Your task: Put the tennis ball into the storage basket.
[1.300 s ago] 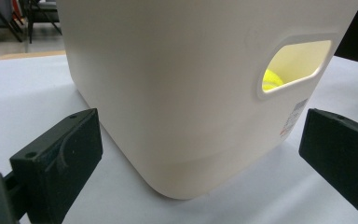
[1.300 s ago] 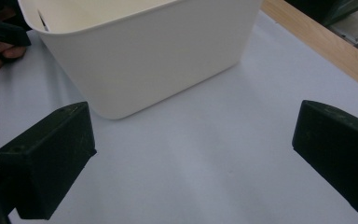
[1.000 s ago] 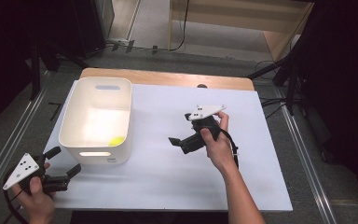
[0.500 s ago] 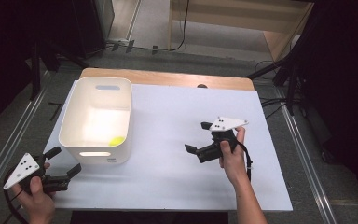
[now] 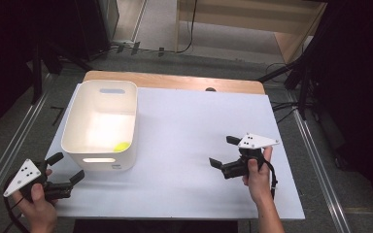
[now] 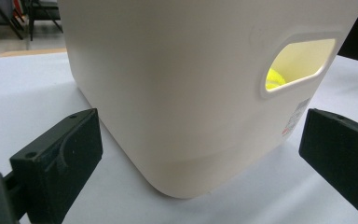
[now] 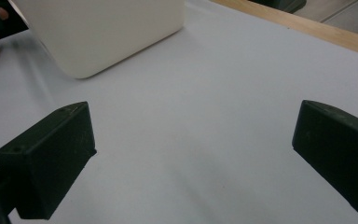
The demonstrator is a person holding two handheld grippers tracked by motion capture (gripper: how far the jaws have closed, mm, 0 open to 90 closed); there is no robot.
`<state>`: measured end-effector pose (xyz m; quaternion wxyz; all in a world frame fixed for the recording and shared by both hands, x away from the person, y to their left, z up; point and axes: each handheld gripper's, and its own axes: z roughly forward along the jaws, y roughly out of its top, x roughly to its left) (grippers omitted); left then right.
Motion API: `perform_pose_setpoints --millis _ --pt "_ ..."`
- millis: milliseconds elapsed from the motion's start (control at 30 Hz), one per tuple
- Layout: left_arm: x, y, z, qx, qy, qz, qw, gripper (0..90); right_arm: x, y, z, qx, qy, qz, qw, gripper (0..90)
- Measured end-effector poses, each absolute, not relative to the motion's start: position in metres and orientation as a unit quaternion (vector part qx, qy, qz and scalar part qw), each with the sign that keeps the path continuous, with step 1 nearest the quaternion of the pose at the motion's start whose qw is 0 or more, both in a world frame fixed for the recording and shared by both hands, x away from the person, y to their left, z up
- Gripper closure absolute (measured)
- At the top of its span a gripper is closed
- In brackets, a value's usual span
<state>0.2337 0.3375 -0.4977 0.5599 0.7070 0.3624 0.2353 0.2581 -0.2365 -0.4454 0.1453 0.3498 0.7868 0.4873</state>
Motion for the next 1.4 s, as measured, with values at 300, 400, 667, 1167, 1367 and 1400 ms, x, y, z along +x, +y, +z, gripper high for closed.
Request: perform_pose_setpoints --millis 300,400,667,1167,1367,1400 --pt "0.234 0.337 -0.498 0.706 0.364 0.237 0.559 0.0 0.245 -0.258 -0.456 0.369 0.772 0.495 0.151 0.0" --pt "0.234 0.338 -0.498 0.702 0.368 0.235 0.563 0.0 0.240 -0.266 -0.458 0.376 0.767 0.496 0.153 0.0" --pt "0.234 0.339 -0.498 0.700 0.368 0.234 0.565 0.0 0.227 -0.288 -0.465 0.392 0.750 0.507 0.162 0.0" --pt "0.234 0.339 -0.498 0.700 0.369 0.234 0.565 0.0 0.207 -0.321 -0.478 0.419 0.727 0.515 0.176 0.0" --pt "0.234 0.339 -0.498 0.700 0.368 0.233 0.566 0.0 0.201 -0.333 -0.485 0.431 0.720 0.513 0.182 0.0" --pt "0.234 0.339 -0.498 0.699 0.368 0.233 0.567 0.0 0.200 -0.335 -0.486 0.432 0.718 0.514 0.183 0.0"
